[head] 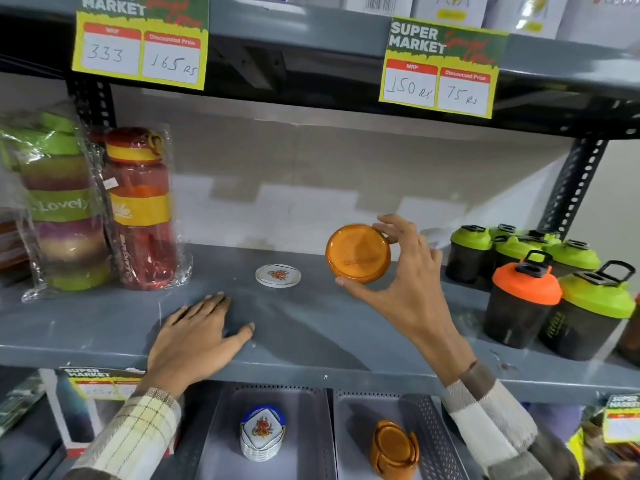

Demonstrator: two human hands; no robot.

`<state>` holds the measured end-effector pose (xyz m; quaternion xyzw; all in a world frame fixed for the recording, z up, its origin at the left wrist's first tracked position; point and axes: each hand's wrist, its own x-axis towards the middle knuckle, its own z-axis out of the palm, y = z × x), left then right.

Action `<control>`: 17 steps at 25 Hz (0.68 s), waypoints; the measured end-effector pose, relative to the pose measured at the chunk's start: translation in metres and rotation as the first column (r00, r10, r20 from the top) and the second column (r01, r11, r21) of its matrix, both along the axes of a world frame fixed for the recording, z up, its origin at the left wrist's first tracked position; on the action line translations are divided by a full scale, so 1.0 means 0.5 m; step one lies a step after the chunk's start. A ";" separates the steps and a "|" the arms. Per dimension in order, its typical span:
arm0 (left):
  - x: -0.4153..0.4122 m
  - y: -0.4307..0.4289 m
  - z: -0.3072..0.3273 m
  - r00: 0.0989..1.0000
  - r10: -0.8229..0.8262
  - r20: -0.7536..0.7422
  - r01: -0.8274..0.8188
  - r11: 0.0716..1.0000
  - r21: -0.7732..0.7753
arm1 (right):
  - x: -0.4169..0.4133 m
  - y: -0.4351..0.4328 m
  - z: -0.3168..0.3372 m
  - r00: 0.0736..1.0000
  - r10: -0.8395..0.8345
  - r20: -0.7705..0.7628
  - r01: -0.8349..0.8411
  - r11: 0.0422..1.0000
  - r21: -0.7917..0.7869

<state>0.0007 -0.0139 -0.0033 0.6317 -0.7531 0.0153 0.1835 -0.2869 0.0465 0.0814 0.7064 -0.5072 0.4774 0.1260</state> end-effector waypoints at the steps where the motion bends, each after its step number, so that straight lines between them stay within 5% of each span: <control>1: 0.000 -0.002 0.000 1.000 -0.001 0.008 0.001 1.000 0.008 | 0.007 0.028 0.011 1.000 0.005 -0.018 -0.007 0.998 -0.063; 10: 0.000 -0.001 -0.010 1.000 0.008 0.000 -0.008 1.000 0.003 | 0.044 0.203 0.076 0.995 0.043 -0.091 -0.071 0.941 -0.330; 17: 0.001 0.002 -0.008 1.000 0.003 -0.004 -0.003 1.000 -0.001 | 0.035 0.218 0.048 0.988 0.152 0.029 -0.141 0.961 -0.238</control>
